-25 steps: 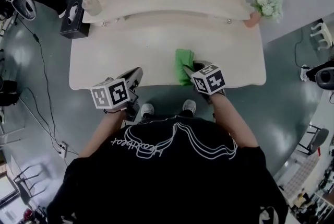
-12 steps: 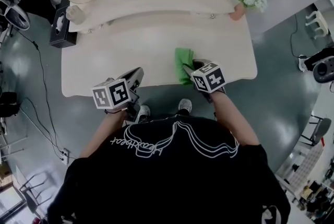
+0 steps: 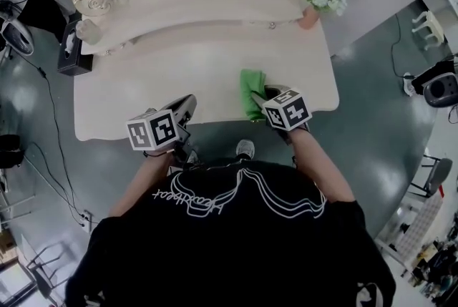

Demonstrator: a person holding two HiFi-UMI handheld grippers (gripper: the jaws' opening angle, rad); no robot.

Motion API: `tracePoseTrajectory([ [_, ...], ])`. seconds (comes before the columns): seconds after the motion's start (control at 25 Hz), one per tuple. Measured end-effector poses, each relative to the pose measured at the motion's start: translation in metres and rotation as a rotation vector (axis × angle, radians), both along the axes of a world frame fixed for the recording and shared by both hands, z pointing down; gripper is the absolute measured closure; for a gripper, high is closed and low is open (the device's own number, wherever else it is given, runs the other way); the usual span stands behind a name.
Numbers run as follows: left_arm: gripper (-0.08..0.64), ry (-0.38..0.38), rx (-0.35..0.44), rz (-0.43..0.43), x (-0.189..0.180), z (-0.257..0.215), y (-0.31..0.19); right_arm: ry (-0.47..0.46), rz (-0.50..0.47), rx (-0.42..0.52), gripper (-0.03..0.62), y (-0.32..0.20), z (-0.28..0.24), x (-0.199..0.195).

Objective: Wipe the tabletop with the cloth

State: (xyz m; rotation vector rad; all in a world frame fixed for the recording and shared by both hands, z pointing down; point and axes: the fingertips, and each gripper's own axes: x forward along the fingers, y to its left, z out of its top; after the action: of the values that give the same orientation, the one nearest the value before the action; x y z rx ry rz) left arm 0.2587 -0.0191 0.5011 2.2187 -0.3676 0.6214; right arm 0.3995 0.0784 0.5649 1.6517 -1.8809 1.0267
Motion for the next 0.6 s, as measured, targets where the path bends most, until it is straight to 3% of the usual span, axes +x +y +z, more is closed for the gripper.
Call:
tracePoseTrajectory([
  [0.6, 0.556, 0.012, -0.003, 0.04, 0.055, 0.009, 0.03, 0.022, 0.069, 0.008, 0.532, 0.044, -0.001, 0.06],
])
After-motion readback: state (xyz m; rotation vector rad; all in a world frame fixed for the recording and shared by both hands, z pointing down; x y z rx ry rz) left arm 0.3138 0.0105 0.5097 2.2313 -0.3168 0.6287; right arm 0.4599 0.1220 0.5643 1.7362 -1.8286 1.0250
